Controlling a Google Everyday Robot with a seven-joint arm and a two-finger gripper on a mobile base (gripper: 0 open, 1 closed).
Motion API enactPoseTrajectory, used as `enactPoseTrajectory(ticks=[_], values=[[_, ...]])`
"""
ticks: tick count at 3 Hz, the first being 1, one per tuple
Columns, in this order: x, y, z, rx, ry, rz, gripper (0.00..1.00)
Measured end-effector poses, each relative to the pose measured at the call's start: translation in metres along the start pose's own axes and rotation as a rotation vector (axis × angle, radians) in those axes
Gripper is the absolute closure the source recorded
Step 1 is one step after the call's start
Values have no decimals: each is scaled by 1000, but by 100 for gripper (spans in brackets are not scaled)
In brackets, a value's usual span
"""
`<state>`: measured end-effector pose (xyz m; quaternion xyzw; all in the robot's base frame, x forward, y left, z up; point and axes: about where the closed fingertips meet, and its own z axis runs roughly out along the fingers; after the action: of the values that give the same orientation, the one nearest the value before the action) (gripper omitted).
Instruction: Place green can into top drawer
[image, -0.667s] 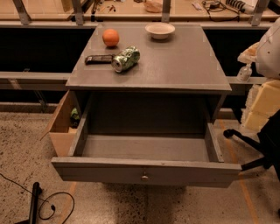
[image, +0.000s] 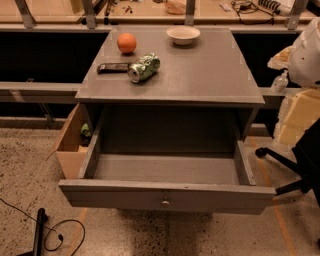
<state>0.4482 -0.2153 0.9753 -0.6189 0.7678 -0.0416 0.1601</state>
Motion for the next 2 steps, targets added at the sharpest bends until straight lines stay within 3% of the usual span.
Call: enactPoseTrajectory(ticks=[1,2], values=[[-19,-41,26,5,36,-158,0],[-53,-88,59,-35,58,-387,0]])
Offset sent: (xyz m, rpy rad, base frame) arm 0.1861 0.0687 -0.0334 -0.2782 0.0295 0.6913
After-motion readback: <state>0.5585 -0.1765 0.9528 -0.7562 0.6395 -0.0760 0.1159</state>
